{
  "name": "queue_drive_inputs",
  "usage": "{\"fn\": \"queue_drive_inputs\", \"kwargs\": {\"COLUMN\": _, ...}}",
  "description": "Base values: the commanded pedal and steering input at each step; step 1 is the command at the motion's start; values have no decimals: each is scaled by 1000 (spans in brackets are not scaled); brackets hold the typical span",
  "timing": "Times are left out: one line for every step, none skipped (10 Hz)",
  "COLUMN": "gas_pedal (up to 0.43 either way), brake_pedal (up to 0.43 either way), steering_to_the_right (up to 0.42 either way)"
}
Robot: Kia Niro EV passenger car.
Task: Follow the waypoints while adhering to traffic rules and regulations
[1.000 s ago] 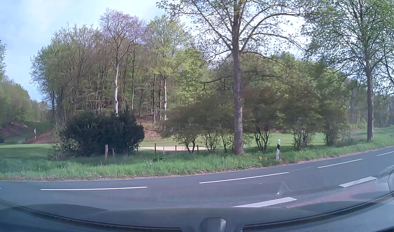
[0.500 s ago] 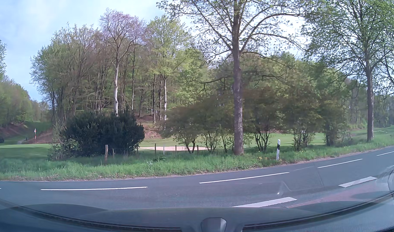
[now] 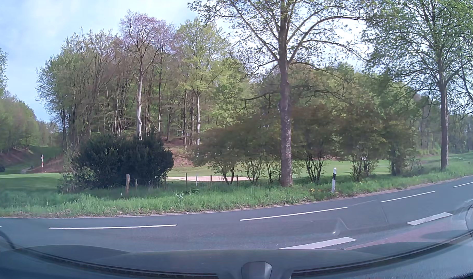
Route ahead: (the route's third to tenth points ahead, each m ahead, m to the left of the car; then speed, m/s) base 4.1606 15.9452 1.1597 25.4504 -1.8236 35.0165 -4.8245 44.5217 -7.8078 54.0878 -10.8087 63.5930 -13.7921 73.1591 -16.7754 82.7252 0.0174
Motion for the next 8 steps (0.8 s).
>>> {"fn": "queue_drive_inputs", "kwargs": {"gas_pedal": 0, "brake_pedal": 183, "steering_to_the_right": -10}}
{"fn": "queue_drive_inputs", "kwargs": {"gas_pedal": 0, "brake_pedal": 183, "steering_to_the_right": -10}}
{"fn": "queue_drive_inputs", "kwargs": {"gas_pedal": 0, "brake_pedal": 183, "steering_to_the_right": -10}}
{"fn": "queue_drive_inputs", "kwargs": {"gas_pedal": 0, "brake_pedal": 116, "steering_to_the_right": -10}}
{"fn": "queue_drive_inputs", "kwargs": {"gas_pedal": 0, "brake_pedal": 0, "steering_to_the_right": -10}}
{"fn": "queue_drive_inputs", "kwargs": {"gas_pedal": 0, "brake_pedal": 0, "steering_to_the_right": -10}}
{"fn": "queue_drive_inputs", "kwargs": {"gas_pedal": 0, "brake_pedal": 0, "steering_to_the_right": -10}}
{"fn": "queue_drive_inputs", "kwargs": {"gas_pedal": 0, "brake_pedal": 0, "steering_to_the_right": -11}}
